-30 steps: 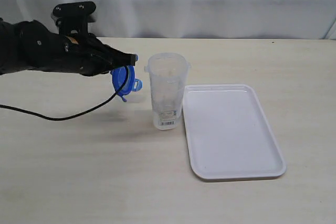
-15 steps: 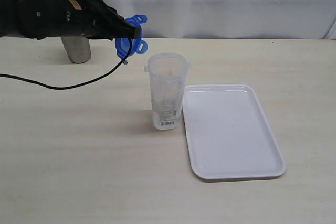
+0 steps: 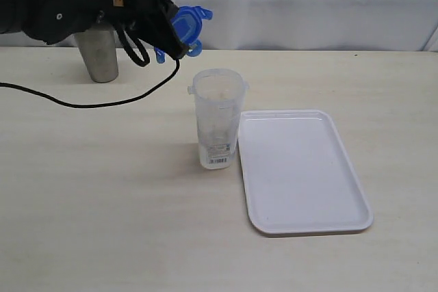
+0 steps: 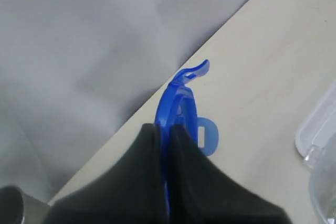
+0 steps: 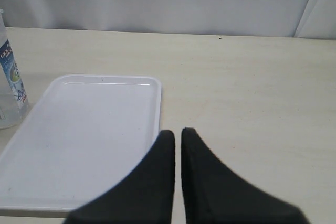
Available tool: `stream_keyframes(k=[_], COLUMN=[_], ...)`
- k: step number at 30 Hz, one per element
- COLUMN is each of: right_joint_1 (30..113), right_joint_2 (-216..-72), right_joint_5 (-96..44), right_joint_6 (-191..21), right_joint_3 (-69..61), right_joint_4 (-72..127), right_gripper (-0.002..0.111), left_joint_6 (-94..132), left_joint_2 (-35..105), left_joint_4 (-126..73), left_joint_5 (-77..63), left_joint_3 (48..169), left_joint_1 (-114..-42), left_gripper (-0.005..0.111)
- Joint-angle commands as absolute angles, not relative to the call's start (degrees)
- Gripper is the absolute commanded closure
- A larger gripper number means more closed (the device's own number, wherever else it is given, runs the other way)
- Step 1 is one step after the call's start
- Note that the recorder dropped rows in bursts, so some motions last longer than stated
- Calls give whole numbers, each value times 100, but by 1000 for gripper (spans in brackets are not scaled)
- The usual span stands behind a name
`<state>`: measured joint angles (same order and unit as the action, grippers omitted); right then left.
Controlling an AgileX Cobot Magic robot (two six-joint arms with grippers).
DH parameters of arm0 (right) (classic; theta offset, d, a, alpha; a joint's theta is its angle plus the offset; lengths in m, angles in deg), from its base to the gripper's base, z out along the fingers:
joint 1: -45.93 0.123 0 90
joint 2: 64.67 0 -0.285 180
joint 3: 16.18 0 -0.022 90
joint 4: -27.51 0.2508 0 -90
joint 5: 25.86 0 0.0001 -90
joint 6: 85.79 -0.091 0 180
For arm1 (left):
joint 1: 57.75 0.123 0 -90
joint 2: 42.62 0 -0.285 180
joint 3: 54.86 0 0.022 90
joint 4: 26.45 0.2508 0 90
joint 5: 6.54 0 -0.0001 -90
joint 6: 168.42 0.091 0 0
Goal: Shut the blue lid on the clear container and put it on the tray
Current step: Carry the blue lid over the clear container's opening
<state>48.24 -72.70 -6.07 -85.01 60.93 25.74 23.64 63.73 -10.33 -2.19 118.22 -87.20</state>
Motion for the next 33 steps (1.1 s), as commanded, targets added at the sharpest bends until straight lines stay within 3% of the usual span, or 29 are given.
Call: stream_keyframes(k=[1,10,18,33], right_joint_1=[4800,4800,4800,4800], right_joint_2=[-7245,-7245,-7245,-7245], right_joint_5=[-618,-618,-618,-618], right_joint_6=[-8508,-8508,-8508,-8508], right_joint_3=[6103,6103,6103,6103], right_joint_4=[2578,2578,2578,2578], right_gripper=[104,104,104,104], left_joint_6=[2384,2384,2042,1057], left_joint_2=[6188,6064,6064,6064], left_joint_4=[-341,666,1712,2883], left_joint_5=[-254,-150,854,835], left_joint_3=[11898,11898,11898,11898], left_joint_1=[-8984,-9445,-9761,-10076], left_gripper=[107,107,107,107])
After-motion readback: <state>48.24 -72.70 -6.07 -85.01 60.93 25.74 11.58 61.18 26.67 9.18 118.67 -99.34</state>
